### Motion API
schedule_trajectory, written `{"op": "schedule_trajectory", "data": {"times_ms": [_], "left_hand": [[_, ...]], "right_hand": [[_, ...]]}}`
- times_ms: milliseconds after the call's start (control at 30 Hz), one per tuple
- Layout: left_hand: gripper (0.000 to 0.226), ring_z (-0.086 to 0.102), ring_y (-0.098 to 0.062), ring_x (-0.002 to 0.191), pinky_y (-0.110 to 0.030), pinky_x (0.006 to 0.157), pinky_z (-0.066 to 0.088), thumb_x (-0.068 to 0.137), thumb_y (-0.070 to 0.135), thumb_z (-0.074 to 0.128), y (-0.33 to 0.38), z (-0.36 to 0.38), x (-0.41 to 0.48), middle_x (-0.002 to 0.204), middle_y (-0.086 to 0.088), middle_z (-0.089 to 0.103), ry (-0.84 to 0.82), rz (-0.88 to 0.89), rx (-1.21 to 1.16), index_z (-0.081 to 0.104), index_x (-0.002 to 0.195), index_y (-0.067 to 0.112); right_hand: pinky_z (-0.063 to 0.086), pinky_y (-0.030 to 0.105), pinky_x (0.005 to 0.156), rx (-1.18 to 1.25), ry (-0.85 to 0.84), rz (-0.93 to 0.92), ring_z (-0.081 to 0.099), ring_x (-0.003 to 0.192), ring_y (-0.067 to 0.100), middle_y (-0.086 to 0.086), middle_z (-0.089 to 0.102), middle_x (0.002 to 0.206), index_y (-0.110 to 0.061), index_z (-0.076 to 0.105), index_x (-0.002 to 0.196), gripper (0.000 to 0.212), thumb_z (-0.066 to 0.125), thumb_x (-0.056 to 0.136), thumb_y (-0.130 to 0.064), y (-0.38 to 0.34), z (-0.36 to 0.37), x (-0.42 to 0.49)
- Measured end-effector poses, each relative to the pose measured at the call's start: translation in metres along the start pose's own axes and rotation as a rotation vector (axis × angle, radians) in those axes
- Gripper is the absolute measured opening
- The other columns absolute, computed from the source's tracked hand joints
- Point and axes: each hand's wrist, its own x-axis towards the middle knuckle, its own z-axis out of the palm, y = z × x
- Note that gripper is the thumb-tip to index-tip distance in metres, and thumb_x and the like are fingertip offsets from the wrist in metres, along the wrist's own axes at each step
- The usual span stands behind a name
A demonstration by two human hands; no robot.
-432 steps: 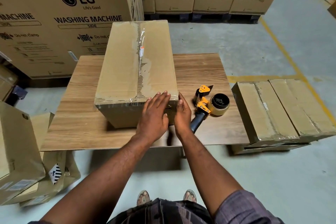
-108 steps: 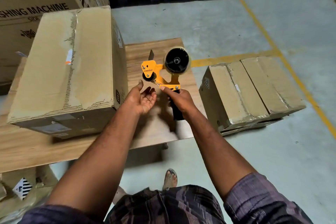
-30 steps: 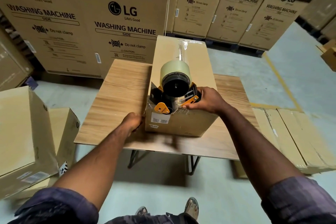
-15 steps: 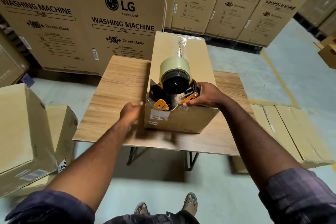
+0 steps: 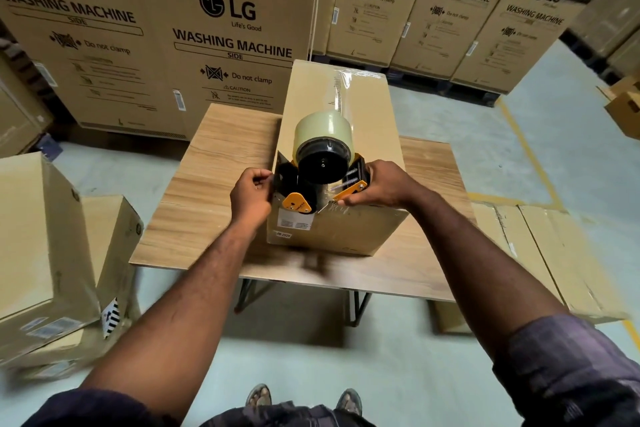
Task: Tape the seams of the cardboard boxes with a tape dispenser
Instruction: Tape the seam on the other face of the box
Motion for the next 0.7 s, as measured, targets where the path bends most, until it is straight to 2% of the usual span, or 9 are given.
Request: {"op": "schedule_trajectory", "data": {"times_ms": [133, 267, 367, 433, 500, 567, 633, 667, 700], "left_hand": [[0.014, 0.061, -0.014, 0.093, -0.026, 0.079, 0.047, 0.096, 0.008, 0.062, 0.002, -0.002, -0.002, 0.097, 0.004, 0.065, 0.002, 0.005, 0.022, 0.062, 0.097, 0.023], [0.002, 0.060, -0.012, 0.093, -0.025, 0.082, 0.045, 0.096, 0.022, 0.065, 0.003, -0.006, -0.005, 0.098, 0.008, 0.066, 0.021, 0.019, 0.098, 0.064, 0.097, 0.023], [0.005, 0.062, -0.015, 0.096, -0.027, 0.085, 0.047, 0.095, 0.023, 0.065, 0.005, -0.003, -0.005, 0.101, 0.005, 0.068, 0.037, 0.009, 0.117, 0.065, 0.100, 0.021], [0.006, 0.063, -0.018, 0.100, -0.029, 0.087, 0.048, 0.095, 0.021, 0.065, 0.009, 0.000, -0.007, 0.103, 0.003, 0.068, 0.059, 0.012, 0.152, 0.066, 0.100, 0.019], [0.008, 0.060, -0.019, 0.104, -0.029, 0.087, 0.047, 0.096, 0.015, 0.063, 0.015, 0.005, -0.013, 0.109, 0.001, 0.064, 0.099, 0.118, 0.267, 0.067, 0.101, 0.020], [0.019, 0.052, -0.014, 0.107, -0.031, 0.088, 0.045, 0.095, 0.007, 0.059, 0.025, 0.012, -0.028, 0.113, 0.004, 0.059, 0.107, 0.343, 0.443, 0.068, 0.104, 0.022], [0.025, 0.050, -0.017, 0.114, -0.038, 0.101, 0.043, 0.094, 0.008, 0.058, 0.029, 0.025, -0.043, 0.121, 0.001, 0.062, -0.071, 0.562, 0.559, 0.067, 0.115, 0.019], [0.028, 0.048, -0.021, 0.125, -0.043, 0.114, 0.035, 0.094, 0.013, 0.060, 0.030, 0.032, -0.052, 0.134, -0.004, 0.059, -0.216, 0.609, 0.662, 0.066, 0.121, 0.016], [0.032, 0.038, -0.024, 0.139, -0.044, 0.124, 0.018, 0.095, 0.021, 0.061, 0.028, 0.039, -0.061, 0.149, -0.008, 0.048, -0.344, 0.615, 0.818, 0.064, 0.126, 0.011]], "right_hand": [[0.041, 0.017, 0.063, -0.019, -0.020, -0.045, 0.058, 0.078, -0.003, -0.017, 0.065, 0.079, -0.034, 0.063, 0.079, 0.028, 0.089, 0.073, -0.041, 0.003, -0.004, -0.004], [0.044, 0.022, 0.065, -0.044, -0.018, -0.031, 0.062, 0.079, 0.002, -0.012, 0.069, 0.081, -0.031, 0.066, 0.083, 0.028, 0.090, 0.072, -0.038, 0.022, -0.017, -0.012], [0.047, 0.025, 0.070, -0.033, 0.000, 0.003, 0.068, 0.084, 0.010, -0.010, 0.074, 0.083, -0.031, 0.071, 0.085, 0.026, 0.092, 0.071, -0.033, 0.057, -0.030, -0.027], [0.047, 0.024, 0.072, 0.019, 0.007, 0.016, 0.069, 0.085, 0.004, -0.015, 0.075, 0.082, -0.035, 0.073, 0.085, 0.026, 0.093, 0.069, -0.035, 0.074, -0.032, -0.037], [0.047, 0.022, 0.073, 0.054, 0.020, 0.004, 0.069, 0.087, 0.000, -0.018, 0.075, 0.083, -0.039, 0.073, 0.085, 0.028, 0.094, 0.068, -0.037, 0.081, -0.030, -0.040], [0.050, 0.023, 0.075, 0.066, 0.030, -0.010, 0.069, 0.089, 0.003, -0.015, 0.076, 0.087, -0.037, 0.072, 0.089, 0.030, 0.093, 0.067, -0.039, 0.083, -0.029, -0.038], [0.053, 0.024, 0.078, 0.072, 0.032, -0.017, 0.070, 0.090, 0.004, -0.012, 0.076, 0.089, -0.035, 0.073, 0.091, 0.031, 0.093, 0.067, -0.041, 0.084, -0.029, -0.035], [0.053, 0.025, 0.079, 0.082, 0.031, -0.015, 0.070, 0.089, 0.004, -0.012, 0.077, 0.089, -0.034, 0.074, 0.091, 0.031, 0.093, 0.067, -0.041, 0.086, -0.030, -0.034], [0.053, 0.025, 0.079, 0.089, 0.031, -0.011, 0.070, 0.089, 0.005, -0.011, 0.077, 0.088, -0.033, 0.075, 0.090, 0.031, 0.093, 0.067, -0.041, 0.088, -0.030, -0.034]]}}
